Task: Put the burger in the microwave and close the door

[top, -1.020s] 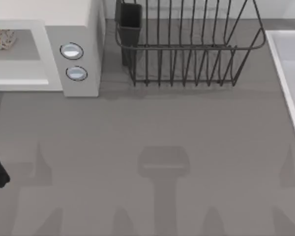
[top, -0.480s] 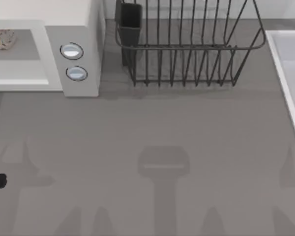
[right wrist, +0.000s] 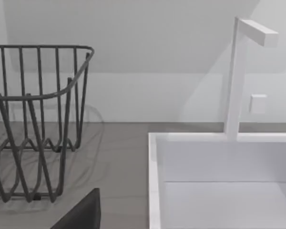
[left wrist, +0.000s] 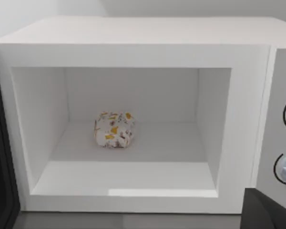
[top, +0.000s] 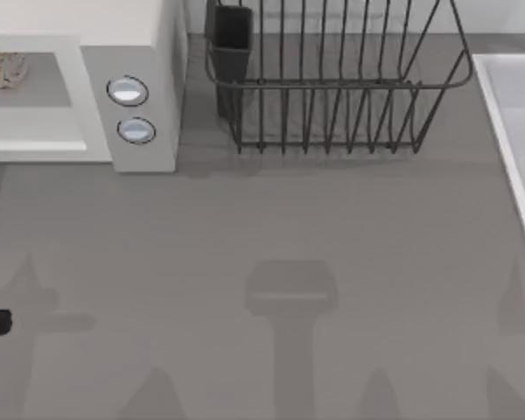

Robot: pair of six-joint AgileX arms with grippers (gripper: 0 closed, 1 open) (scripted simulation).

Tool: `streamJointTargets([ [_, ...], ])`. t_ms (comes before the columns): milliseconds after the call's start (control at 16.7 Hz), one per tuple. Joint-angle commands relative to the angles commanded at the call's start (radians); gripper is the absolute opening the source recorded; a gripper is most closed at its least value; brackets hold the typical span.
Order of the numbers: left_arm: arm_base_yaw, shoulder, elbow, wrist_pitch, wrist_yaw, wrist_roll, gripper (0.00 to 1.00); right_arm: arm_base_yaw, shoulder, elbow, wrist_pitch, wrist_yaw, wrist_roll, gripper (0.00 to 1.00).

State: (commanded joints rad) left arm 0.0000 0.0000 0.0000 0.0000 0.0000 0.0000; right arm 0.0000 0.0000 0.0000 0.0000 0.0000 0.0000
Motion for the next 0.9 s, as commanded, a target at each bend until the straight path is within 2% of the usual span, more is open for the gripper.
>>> streamJointTargets([
  [360,-0.016,-0.007,0.004,-0.009,-0.015,0.000,0.00,0.000,0.000,0.000,0.000,0.000,0.000,1.00],
  [900,-0.259,-0.110,0.051,-0.163,-0.259,-0.002,0.00,0.000,0.000,0.000,0.000,0.000,0.000,1.00],
])
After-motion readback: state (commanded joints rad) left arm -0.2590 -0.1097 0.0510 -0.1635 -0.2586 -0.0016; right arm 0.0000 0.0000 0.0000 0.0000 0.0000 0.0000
